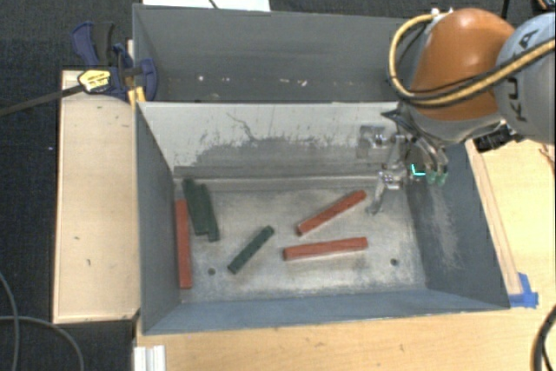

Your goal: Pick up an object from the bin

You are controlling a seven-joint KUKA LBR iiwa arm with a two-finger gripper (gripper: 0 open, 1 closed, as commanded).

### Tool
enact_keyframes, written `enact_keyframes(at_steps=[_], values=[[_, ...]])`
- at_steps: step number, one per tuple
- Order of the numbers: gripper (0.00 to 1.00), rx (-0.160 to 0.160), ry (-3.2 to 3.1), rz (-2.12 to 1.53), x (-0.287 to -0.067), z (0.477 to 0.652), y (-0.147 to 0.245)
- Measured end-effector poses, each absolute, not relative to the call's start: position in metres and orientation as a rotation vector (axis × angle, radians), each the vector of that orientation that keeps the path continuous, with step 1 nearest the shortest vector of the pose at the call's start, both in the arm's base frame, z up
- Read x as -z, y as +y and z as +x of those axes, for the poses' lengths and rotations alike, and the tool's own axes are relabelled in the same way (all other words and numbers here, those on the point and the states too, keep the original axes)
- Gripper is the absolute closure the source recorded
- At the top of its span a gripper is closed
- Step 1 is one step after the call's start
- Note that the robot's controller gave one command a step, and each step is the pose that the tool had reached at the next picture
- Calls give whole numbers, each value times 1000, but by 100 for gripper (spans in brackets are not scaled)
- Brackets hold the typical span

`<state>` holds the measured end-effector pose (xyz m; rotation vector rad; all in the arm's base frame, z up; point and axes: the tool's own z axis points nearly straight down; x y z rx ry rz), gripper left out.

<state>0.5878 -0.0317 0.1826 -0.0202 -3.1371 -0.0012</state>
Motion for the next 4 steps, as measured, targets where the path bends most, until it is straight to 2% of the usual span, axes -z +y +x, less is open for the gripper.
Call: enact_keyframes(at_steps=[1,2,3,4], values=[[0,1,-3138,70,-67,589,-26],[100,0,-3144,73,-71,590,-26],[100,-1,-3152,41,-212,569,-35],[100,-3,-3120,427,-247,590,-58]])
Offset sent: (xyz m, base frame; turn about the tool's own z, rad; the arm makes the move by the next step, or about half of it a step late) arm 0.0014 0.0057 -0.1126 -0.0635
